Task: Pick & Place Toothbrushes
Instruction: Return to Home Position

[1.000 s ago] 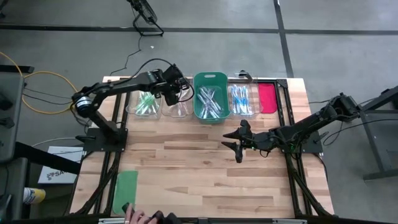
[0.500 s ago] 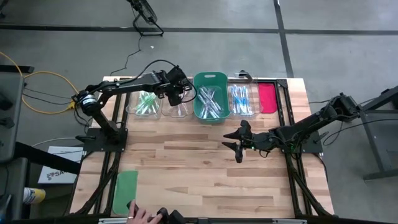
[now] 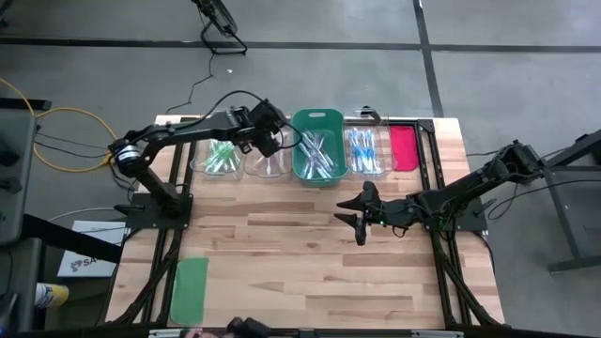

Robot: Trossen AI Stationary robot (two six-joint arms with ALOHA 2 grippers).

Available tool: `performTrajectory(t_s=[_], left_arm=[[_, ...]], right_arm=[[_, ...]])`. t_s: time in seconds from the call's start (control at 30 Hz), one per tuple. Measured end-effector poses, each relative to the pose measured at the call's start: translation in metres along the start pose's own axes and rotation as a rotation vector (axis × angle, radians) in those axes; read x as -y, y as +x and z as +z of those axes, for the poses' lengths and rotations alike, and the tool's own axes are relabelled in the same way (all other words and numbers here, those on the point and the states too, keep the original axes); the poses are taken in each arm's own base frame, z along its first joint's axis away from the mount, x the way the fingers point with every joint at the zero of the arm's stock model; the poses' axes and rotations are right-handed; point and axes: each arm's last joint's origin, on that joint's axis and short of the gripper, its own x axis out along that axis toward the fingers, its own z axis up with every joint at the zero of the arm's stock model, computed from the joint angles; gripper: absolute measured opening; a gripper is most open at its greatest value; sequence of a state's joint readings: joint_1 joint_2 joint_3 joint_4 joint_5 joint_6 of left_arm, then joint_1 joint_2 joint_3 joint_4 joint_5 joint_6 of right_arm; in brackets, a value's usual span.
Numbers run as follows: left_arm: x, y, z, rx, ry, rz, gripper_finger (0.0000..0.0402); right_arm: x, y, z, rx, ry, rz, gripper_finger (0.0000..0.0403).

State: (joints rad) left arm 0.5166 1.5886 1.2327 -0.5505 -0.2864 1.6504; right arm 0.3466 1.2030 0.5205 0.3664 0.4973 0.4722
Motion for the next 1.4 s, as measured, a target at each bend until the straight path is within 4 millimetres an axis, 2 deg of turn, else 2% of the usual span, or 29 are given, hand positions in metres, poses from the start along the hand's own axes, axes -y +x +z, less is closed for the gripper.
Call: performTrajectory(t_s=[0.23, 0.3, 0.43, 0.53, 0.67, 0.77, 0.87, 1.07, 1.4], left_arm=[[0.009, -0.051, 0.021, 0.116, -0.354, -0.028, 0.0171], [0.016, -0.069, 0.026, 0.246, -0.408, -0.088, 0.0171], [0.031, -0.107, 0.029, 0.617, -0.467, -0.177, 0.0171], [0.047, -0.128, 0.033, 0.759, -0.486, -0.091, 0.0171], [0.079, -0.146, 0.040, 0.879, -0.539, 0.016, 0.0171], [0.104, -0.154, 0.044, 0.990, -0.594, 0.085, 0.0171], [0.128, -0.157, 0.049, 1.084, -0.618, 0.137, 0.0171], [0.164, -0.157, 0.049, 1.163, -0.681, 0.263, 0.0171], [0.208, -0.160, 0.033, 1.196, -0.765, 0.442, 0.0171]], right_arm=[[0.001, 0.001, 0.002, 0.014, -0.017, 0.002, 0.0155], [0.002, 0.001, 0.003, 0.019, -0.014, -0.004, 0.0155], [0.002, 0.001, 0.003, 0.018, 0.014, -0.001, 0.0155], [0.001, 0.001, 0.003, 0.010, 0.042, 0.021, 0.0155], [0.000, -0.005, 0.013, 0.016, 0.037, 0.128, 0.0155], [0.002, -0.011, 0.022, 0.043, 0.003, 0.266, 0.0155], [0.016, -0.021, 0.026, 0.140, 0.024, 0.374, 0.0155], [0.051, -0.043, 0.008, 0.322, 0.066, 0.396, 0.0155], [0.075, -0.073, -0.017, 0.405, 0.091, 0.372, 0.0155]])
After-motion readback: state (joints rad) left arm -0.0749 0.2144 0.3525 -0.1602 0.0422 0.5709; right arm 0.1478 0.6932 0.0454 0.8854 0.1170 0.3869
